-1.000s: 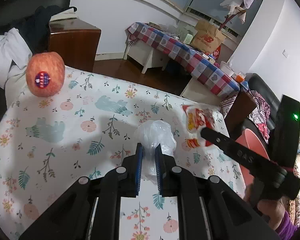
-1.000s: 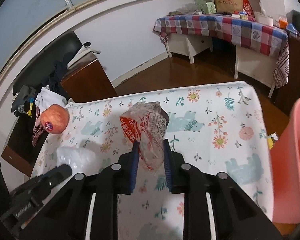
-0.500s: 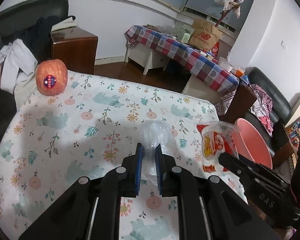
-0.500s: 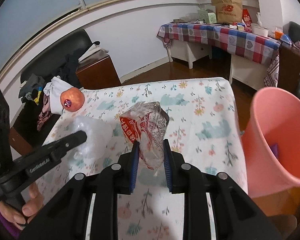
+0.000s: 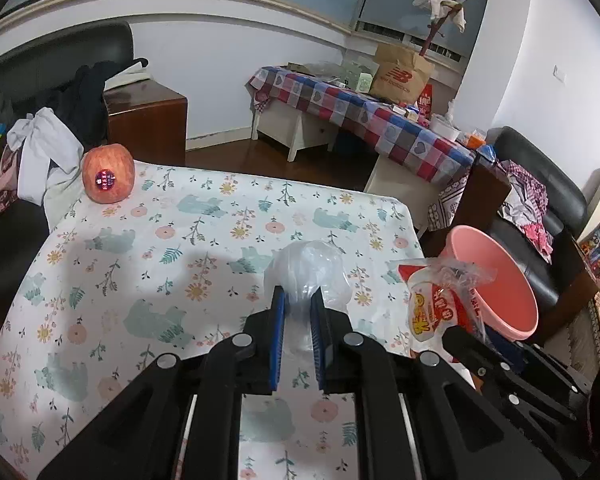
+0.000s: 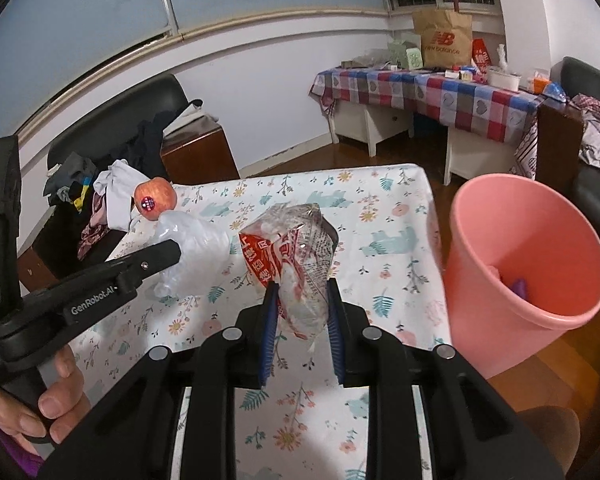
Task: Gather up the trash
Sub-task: 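Carry the clear bag and red-printed cup over the pink bucket with both grippers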
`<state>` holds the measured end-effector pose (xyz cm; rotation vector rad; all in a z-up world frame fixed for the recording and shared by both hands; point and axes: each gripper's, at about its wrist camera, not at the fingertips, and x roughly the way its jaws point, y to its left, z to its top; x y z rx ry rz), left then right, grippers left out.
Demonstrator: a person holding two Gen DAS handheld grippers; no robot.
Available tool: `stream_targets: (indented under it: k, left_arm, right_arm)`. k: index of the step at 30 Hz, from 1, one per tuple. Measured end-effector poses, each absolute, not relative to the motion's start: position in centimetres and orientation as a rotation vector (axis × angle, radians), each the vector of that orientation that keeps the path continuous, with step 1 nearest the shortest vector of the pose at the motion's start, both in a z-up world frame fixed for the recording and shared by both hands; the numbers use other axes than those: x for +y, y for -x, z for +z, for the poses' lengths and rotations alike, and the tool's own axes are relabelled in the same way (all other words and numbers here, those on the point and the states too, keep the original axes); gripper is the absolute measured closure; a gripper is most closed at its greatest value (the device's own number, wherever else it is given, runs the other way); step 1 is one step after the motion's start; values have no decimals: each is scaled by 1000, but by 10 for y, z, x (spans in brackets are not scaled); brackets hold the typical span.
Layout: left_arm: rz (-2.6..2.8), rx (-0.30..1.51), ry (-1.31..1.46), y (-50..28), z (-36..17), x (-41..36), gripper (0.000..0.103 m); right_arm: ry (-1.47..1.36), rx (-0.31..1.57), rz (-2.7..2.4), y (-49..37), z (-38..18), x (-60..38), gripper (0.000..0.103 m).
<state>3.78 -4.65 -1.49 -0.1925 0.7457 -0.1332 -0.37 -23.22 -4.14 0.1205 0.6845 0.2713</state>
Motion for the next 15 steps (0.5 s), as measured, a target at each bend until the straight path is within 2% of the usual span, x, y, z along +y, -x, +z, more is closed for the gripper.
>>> stream_targets:
  k: [15]
  left_arm:
    - [-155, 737, 128, -28, -10, -86, 91]
  right_arm:
    - [-141, 619, 187, 23, -36, -270, 79]
